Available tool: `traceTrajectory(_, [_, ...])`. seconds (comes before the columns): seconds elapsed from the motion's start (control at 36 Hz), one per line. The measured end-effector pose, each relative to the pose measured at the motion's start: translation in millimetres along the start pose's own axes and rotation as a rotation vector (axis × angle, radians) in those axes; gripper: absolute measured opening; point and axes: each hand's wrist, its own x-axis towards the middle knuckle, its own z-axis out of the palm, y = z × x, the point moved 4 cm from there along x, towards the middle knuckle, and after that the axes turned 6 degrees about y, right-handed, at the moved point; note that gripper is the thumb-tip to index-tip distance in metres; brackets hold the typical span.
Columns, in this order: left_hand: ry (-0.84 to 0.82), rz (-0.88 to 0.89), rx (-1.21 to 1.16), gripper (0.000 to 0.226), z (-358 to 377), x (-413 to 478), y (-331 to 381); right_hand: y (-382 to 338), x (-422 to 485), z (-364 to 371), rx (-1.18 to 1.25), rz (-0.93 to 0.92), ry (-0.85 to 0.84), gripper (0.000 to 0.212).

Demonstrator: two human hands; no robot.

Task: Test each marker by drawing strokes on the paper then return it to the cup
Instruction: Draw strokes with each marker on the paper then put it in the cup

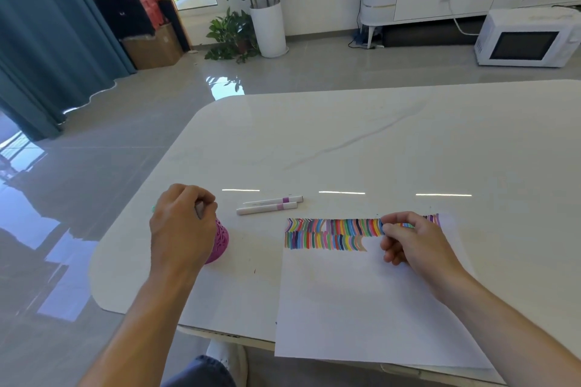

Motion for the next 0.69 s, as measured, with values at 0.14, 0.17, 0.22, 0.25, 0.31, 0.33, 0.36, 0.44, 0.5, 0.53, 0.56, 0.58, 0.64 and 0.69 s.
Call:
traceTrajectory(0.14, [-0.004,-0.003,0.016,0.011,3.3,-1.2,0.9,1.2,0.2,0.0,-0.008,-0.004,-0.005,0.011])
traceTrajectory(0.17, [0.006,0.003,0.011,0.013,4.0,-1.7,3.3,1.4,0.3,0.2,-0.01,-0.005,-0.006,0.01])
traceTrajectory(0.22, [0.043,0.05,0.001,0.017,5.6,-3.3,10.4,1.9,0.6,0.3,-0.015,-0.009,-0.008,0.01])
traceTrajectory(0.25, [0.057,0.094,0.002,0.019,6.5,-4.5,14.7,2.2,0.8,0.4,-0.018,-0.011,-0.01,0.01])
traceTrajectory(0.31, [0.064,0.182,0.005,0.022,9.4,-6.5,22.9,3.1,1.1,0.4,-0.021,-0.013,-0.013,0.01])
traceTrajectory(0.33, [0.057,0.217,0.005,0.023,11.5,-7.3,26.6,3.6,1.4,0.4,-0.021,-0.013,-0.013,0.01])
traceTrajectory(0.36, [0.044,0.246,0.003,0.024,13.9,-8.2,30.0,4.2,1.6,0.4,-0.021,-0.013,-0.011,0.01])
traceTrajectory(0.44, [-0.038,0.27,-0.026,0.028,23.6,-12.6,38.4,4.2,1.8,1.3,-0.019,-0.013,-0.008,0.01])
traceTrajectory(0.5, [-0.112,0.253,-0.041,0.027,32.1,-15.9,40.8,3.9,2.0,2.1,-0.023,-0.015,-0.01,0.01])
traceTrajectory(0.53, [-0.151,0.24,-0.042,0.027,37.0,-17.7,41.1,4.0,2.1,2.3,-0.027,-0.016,-0.011,0.01])
traceTrajectory(0.56, [-0.193,0.228,-0.041,0.026,42.1,-19.8,41.0,4.2,2.3,2.3,-0.029,-0.017,-0.012,0.01])
traceTrajectory(0.58, [-0.236,0.215,-0.039,0.025,47.8,-21.8,40.6,4.7,2.5,2.2,-0.031,-0.019,-0.014,0.01])
traceTrajectory(0.64, [-0.322,0.182,-0.028,0.027,59.1,-25.7,38.5,5.4,2.7,2.1,-0.033,-0.018,-0.017,0.01])
traceTrajectory(0.69, [-0.396,0.154,-0.004,0.03,68.3,-29.9,35.7,6.3,2.6,2.6,-0.032,-0.015,-0.021,0.01])
